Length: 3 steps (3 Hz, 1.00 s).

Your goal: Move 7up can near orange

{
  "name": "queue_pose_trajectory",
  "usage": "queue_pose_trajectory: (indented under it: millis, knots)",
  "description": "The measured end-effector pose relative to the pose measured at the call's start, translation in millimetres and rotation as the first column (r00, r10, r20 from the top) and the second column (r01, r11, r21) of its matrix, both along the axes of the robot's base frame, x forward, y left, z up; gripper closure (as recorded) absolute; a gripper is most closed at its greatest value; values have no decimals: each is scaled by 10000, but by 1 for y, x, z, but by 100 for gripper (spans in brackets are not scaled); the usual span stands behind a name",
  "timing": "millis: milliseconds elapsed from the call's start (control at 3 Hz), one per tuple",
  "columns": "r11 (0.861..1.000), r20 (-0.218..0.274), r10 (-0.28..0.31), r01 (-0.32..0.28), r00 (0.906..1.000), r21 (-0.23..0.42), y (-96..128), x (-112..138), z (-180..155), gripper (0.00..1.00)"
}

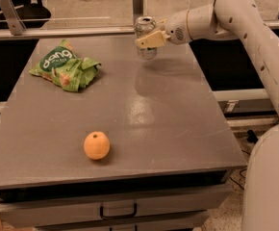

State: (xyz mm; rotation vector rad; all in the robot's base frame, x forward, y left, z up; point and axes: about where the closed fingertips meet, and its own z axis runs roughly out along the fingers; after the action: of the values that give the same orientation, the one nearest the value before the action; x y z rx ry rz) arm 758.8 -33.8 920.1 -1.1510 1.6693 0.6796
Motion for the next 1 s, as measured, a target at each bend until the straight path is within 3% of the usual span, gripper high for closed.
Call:
queue_pose_trajectory:
  millis: [333,1000]
  knots:
    - [9964,-164,510,-520,9986,-668,6,-32,-11,100]
    - [9839,-657,1245,-1317,9900,-1209,28,-121,-53,100]
